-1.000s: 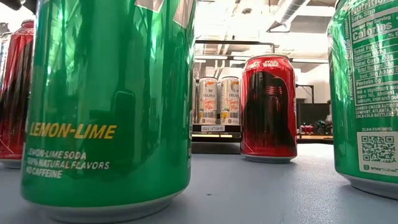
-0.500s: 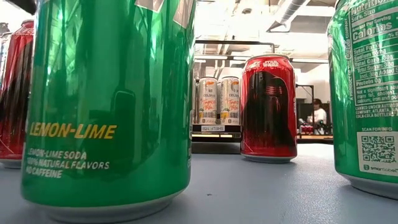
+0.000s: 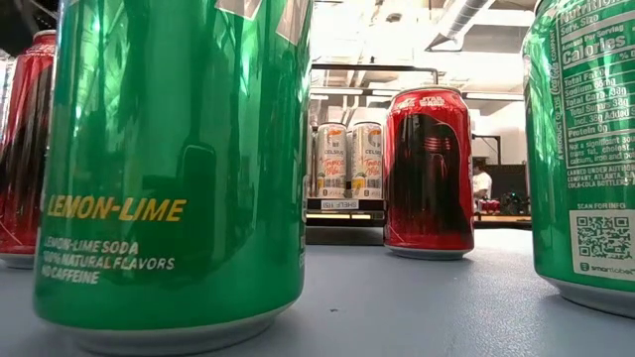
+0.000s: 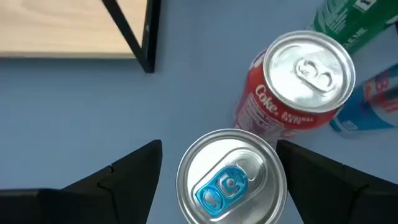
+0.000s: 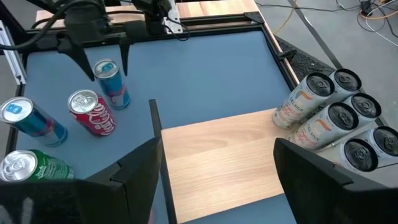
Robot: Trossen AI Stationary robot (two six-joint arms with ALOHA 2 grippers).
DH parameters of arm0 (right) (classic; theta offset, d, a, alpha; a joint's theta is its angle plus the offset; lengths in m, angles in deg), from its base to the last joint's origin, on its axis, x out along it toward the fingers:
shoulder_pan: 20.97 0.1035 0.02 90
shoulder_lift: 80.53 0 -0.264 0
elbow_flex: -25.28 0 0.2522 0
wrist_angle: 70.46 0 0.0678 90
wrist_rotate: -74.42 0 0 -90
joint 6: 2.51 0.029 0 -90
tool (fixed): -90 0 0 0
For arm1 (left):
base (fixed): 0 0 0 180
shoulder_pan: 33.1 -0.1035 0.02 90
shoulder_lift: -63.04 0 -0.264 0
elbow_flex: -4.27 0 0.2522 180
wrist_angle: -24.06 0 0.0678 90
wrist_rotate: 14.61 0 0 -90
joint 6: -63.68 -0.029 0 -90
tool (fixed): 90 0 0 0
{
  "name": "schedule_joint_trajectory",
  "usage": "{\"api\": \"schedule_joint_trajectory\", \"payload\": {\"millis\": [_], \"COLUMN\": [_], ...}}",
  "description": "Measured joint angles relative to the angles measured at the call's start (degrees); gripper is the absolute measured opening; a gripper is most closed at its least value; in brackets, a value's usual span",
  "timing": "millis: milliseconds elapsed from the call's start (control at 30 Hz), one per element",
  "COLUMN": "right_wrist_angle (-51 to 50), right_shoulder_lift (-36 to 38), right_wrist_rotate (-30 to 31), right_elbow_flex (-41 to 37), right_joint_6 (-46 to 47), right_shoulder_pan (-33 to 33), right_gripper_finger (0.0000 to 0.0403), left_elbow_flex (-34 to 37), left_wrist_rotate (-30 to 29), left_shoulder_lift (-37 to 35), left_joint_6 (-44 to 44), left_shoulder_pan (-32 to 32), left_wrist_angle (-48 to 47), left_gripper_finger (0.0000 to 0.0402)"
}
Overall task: Place canned beverage on shelf
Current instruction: Put the top left blue soda can on the shelf
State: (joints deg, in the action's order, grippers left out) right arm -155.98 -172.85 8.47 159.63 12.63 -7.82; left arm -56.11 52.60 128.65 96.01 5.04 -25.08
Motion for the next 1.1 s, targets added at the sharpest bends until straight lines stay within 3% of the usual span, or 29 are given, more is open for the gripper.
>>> {"api": "schedule_joint_trajectory", "payload": {"millis": [233,433,600,867,1100], "right_wrist_angle": [-0.3,-0.3,-0.3,0.2,0.4], "right_shoulder_lift": [0.0,0.0,0.0,1.1,2.1], "right_wrist_rotate": [0.0,0.0,0.0,-0.1,-0.4], "right_elbow_flex": [0.0,0.0,0.0,0.0,0.0], "right_joint_6": [0.0,-0.1,-1.1,-5.7,-12.3], "right_shoulder_pan": [0.0,0.0,0.0,-0.1,-1.8], "right_gripper_finger": [0.0296,0.0296,0.0296,0.0296,0.0296], "left_elbow_flex": [0.0,0.0,0.0,-5.4,-14.6], "left_wrist_rotate": [-1.5,1.1,1.5,6.7,9.0], "left_shoulder_lift": [0.0,0.0,0.0,0.0,0.0], "left_joint_6": [4.5,5.3,5.3,-4.2,-18.0], "left_shoulder_pan": [0.7,0.6,0.6,-1.6,-6.2], "left_wrist_angle": [-3.3,-4.3,-4.3,-4.3,-8.7], "left_gripper_finger": [0.0286,0.0225,0.0225,0.0225,0.0225]}}
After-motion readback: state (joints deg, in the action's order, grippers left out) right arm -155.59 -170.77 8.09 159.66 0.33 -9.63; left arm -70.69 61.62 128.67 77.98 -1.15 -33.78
